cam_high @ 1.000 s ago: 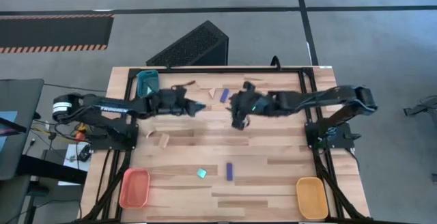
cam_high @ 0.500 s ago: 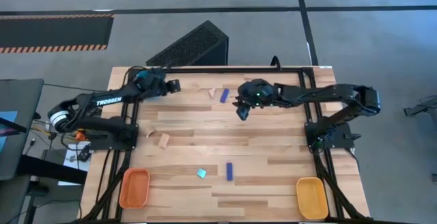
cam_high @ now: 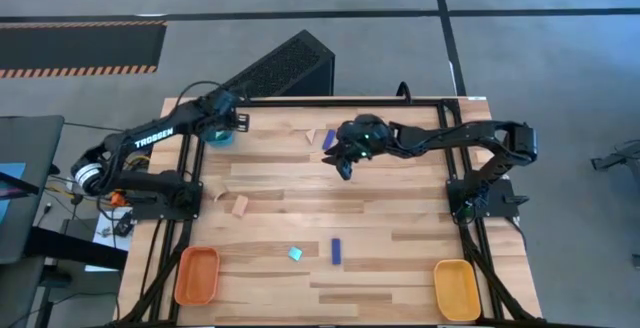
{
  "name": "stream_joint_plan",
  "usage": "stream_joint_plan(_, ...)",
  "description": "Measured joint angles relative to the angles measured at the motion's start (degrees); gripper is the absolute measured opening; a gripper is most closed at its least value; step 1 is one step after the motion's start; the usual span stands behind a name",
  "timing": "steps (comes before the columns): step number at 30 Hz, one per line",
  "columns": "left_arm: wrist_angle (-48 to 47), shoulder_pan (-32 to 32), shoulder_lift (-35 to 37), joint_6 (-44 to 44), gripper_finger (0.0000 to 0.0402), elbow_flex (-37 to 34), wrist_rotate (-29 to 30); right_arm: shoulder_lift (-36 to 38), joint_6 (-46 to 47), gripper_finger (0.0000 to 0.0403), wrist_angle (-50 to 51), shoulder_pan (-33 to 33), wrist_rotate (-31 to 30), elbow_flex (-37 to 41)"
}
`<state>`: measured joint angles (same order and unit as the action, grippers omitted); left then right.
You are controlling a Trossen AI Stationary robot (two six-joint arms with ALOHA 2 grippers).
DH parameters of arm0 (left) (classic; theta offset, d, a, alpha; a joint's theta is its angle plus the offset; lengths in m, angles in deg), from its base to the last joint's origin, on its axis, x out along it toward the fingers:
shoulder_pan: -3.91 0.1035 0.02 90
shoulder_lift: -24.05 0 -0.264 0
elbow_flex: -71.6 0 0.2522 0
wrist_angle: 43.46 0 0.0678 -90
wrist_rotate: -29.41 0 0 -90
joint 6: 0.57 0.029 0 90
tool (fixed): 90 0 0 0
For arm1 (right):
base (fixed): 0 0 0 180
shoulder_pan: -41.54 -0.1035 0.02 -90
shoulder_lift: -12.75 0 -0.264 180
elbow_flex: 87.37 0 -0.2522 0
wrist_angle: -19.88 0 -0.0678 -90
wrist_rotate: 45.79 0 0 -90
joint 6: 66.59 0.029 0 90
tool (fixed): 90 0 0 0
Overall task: Sort & place blocks by color
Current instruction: Put the right light blue block into the blue bin, then put the light blue block into the blue bin
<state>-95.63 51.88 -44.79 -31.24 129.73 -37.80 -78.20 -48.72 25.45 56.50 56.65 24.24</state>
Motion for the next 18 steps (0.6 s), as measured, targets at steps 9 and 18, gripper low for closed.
stream_joint_plan(9, -2.5, 2.0, -1.6, -2.1, 0.0145, 0.0, 1.6, -5.1, 0.3, 0.0194, 0.6, 0.1, 5.7, -2.1)
stream_joint_plan(18, -2.3, 2.1, -1.6, -1.3, 0.0220, 0.0, 2.0, -5.6, 0.1, 0.0204, 0.0, -1.9, 6.1, -2.1)
